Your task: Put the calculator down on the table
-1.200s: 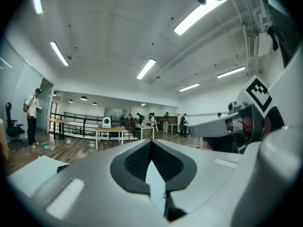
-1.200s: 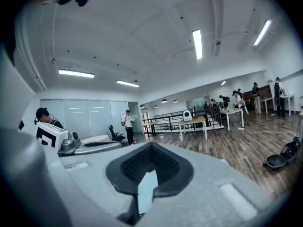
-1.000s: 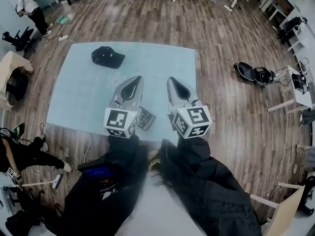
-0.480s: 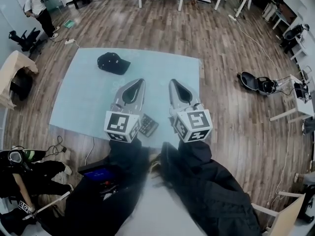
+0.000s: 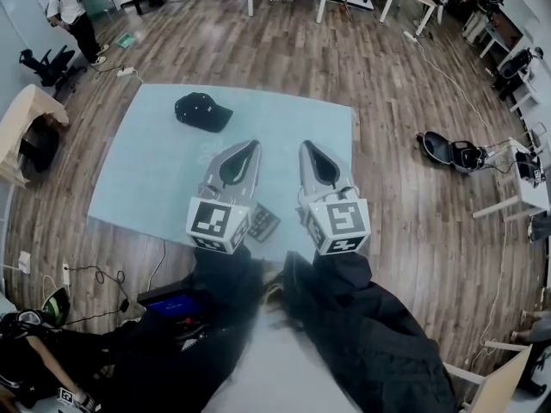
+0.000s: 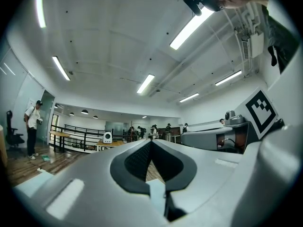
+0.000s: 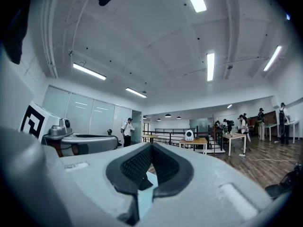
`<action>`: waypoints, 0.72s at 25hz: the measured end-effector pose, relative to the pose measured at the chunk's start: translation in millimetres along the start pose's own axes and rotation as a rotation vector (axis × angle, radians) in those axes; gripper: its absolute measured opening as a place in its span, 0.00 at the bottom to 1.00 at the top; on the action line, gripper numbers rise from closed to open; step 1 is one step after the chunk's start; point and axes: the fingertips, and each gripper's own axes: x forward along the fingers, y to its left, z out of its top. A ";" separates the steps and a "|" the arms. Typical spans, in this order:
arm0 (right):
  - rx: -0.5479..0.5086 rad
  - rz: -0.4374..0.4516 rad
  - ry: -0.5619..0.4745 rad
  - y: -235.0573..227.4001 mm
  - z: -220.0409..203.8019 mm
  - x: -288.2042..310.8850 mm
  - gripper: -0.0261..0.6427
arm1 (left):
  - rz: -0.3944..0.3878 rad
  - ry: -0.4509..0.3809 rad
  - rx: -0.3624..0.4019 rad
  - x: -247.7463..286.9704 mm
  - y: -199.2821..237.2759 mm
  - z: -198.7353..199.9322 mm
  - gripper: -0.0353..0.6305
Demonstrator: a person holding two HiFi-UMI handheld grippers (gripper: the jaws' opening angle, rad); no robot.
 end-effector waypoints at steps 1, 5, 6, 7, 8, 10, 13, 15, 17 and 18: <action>-0.002 0.003 0.000 1.6 -0.3 0.2 0.04 | -0.001 0.001 -0.001 -0.6 0.0 -0.4 0.06; -0.011 0.009 0.001 4.5 0.3 0.6 0.04 | -0.005 0.003 0.001 -1.3 -1.3 -0.1 0.06; -0.013 0.010 0.001 4.8 1.0 0.7 0.04 | -0.005 0.004 0.001 -1.4 -1.4 0.4 0.06; -0.013 0.010 0.002 5.4 1.4 0.7 0.04 | -0.005 0.006 0.002 -1.7 -1.2 0.6 0.06; -0.014 0.010 0.002 6.0 1.5 0.4 0.04 | -0.004 0.008 0.001 -2.3 -1.0 0.5 0.06; -0.016 0.007 0.004 6.5 1.2 -0.7 0.04 | -0.004 0.011 0.000 -3.5 -1.0 -0.3 0.06; -0.018 0.001 0.006 4.9 0.9 -2.1 0.04 | -0.007 0.014 -0.002 -3.2 -2.5 -1.4 0.06; -0.019 -0.002 0.007 4.2 0.9 -2.8 0.04 | -0.009 0.017 -0.002 -2.9 -3.5 -2.1 0.06; -0.022 -0.005 0.006 4.2 0.9 -2.9 0.04 | -0.013 0.018 -0.002 -2.8 -3.6 -2.8 0.06; -0.023 -0.007 0.005 4.4 0.7 -2.9 0.04 | -0.015 0.017 -0.002 -2.9 -3.5 -3.2 0.06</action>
